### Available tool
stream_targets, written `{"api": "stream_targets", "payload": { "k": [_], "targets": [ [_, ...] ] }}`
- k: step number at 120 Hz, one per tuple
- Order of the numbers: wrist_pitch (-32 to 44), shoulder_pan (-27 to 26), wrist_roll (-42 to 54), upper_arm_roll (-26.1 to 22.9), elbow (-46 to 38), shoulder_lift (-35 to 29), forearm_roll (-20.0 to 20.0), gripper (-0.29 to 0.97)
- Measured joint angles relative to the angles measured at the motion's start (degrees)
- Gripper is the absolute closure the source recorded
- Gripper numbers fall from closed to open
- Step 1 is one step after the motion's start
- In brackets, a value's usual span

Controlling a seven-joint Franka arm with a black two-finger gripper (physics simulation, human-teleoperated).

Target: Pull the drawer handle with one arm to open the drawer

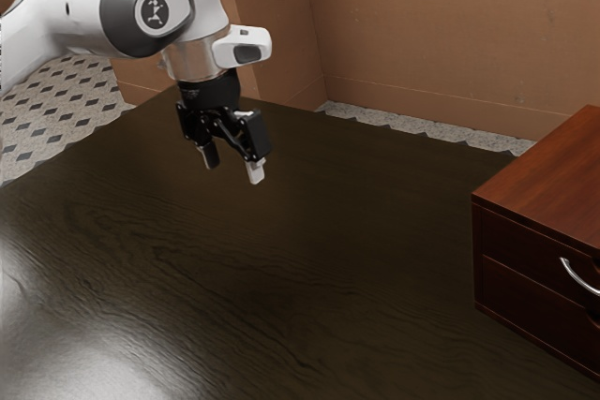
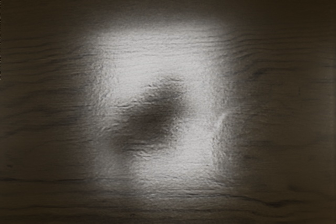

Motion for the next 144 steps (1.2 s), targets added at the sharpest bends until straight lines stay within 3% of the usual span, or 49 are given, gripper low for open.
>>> {"api": "stream_targets", "payload": {
  "k": [48,62,79,126,144],
  "targets": [
    [-0.1,0.4,-0.1,-0.1,0.2,0.0,-0.4,0.00],
    [-1.5,0.3,-0.2,0.0,4.4,-2.0,-0.4,0.00],
    [-2.7,-0.7,-0.1,-2.7,5.8,-4.4,-0.5,0.00],
    [-1.4,-10.9,-3.4,-4.4,4.9,-1.0,-0.4,0.00],
    [0.0,-14.0,8.6,-6.0,4.8,-0.6,-1.6,0.00]
  ]
}}
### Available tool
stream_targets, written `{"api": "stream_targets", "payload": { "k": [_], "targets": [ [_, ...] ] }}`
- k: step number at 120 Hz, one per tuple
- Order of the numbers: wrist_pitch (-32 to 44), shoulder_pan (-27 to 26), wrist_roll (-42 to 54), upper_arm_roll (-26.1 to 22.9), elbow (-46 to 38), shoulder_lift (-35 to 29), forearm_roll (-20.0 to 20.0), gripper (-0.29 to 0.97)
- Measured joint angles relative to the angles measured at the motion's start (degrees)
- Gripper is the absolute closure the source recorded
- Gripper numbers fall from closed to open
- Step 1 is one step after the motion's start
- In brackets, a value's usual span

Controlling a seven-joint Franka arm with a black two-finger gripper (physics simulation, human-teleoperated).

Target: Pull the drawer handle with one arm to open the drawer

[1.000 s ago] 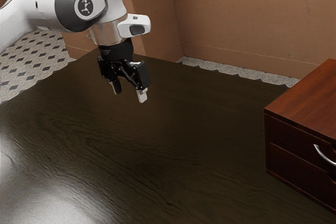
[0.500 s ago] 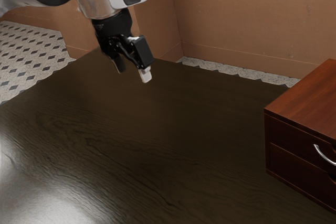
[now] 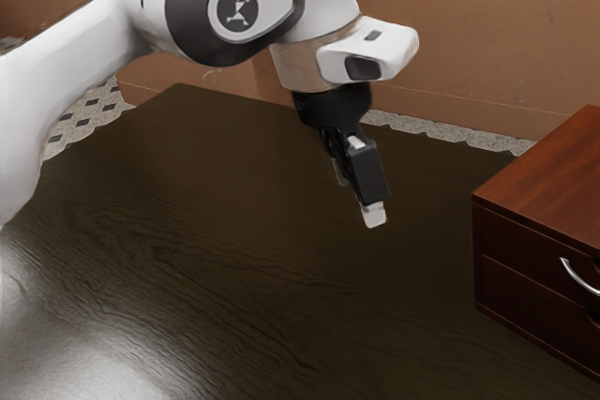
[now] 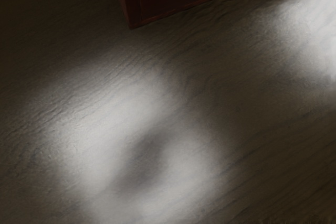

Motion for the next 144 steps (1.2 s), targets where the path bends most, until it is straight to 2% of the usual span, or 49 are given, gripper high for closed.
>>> {"api": "stream_targets", "payload": {
  "k": [15,43,62,97,144],
  "targets": [
    [0.8,-2.8,12.3,-0.3,-1.3,2.2,-2.8,0.00],
    [2.3,-8.5,29.4,-0.9,-1.8,3.7,-1.9,0.00],
    [4.7,-9.0,37.9,-2.2,-1.6,4.3,-1.6,0.00],
    [8.3,-9.4,49.3,-4.2,4.2,10.0,0.4,0.00],
    [9.5,-9.5,57.2,-6.9,4.9,11.5,2.2,0.00]
  ]
}}
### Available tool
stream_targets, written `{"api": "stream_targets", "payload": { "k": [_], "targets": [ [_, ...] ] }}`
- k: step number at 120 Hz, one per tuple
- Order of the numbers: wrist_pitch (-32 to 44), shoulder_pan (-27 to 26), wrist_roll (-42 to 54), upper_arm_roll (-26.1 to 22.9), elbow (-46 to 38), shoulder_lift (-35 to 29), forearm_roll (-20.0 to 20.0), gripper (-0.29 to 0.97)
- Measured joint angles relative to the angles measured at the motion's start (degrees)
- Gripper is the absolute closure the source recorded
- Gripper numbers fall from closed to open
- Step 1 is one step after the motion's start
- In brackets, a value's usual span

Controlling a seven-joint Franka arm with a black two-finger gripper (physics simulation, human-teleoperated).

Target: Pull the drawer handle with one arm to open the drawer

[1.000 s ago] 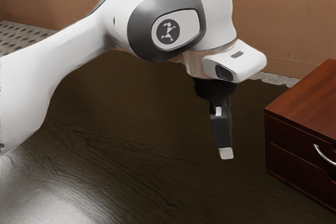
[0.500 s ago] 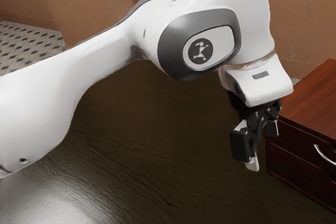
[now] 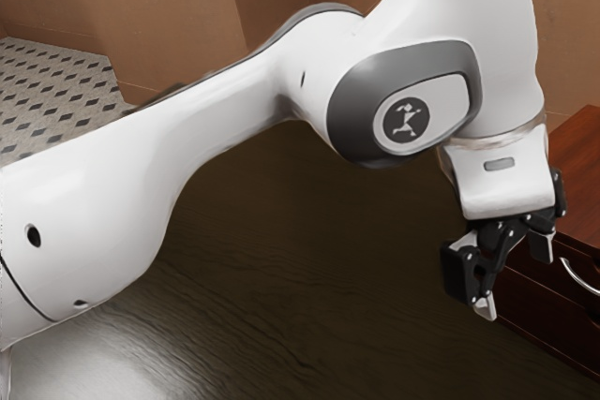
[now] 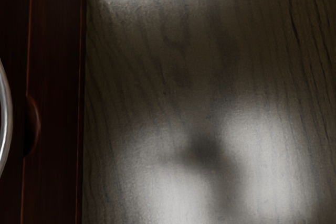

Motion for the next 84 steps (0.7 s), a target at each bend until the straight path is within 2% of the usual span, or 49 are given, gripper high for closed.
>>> {"api": "stream_targets", "payload": {
  "k": [64,84],
  "targets": [
    [2.1,-0.5,-1.2,-3.0,-0.4,2.0,1.3,0.00],
    [3.8,-0.9,-2.4,-3.7,-1.0,2.2,3.7,0.00]
  ]
}}
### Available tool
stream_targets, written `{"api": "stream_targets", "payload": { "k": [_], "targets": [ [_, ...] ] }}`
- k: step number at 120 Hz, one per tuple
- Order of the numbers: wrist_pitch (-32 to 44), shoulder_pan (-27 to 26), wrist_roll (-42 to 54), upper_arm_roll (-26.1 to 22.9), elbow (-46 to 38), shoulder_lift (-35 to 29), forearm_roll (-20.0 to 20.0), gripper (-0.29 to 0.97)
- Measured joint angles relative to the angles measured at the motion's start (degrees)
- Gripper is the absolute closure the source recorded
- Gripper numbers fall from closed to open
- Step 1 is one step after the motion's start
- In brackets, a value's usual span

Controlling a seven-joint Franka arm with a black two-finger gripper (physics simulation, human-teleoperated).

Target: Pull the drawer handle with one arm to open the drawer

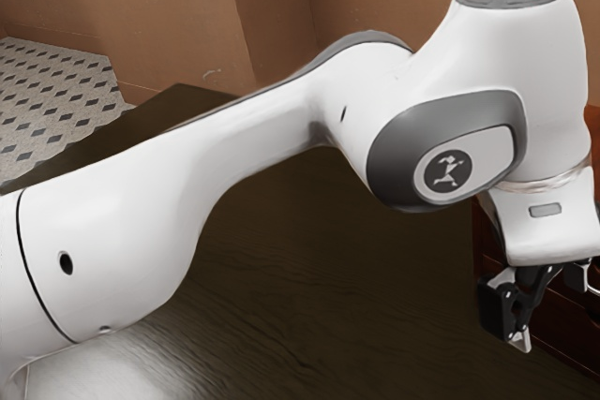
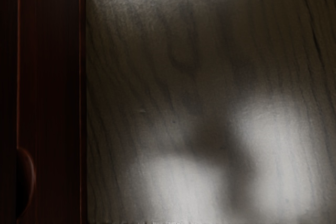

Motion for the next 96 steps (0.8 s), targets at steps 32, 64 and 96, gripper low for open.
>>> {"api": "stream_targets", "payload": {
  "k": [32,64,96],
  "targets": [
    [3.0,-0.1,-3.7,-0.6,-0.9,0.3,2.7,0.00],
    [5.1,-1.2,-8.0,-1.4,-1.1,1.2,5.7,0.00],
    [8.1,-1.2,-11.6,-1.3,-2.5,1.6,10.0,0.00]
  ]
}}
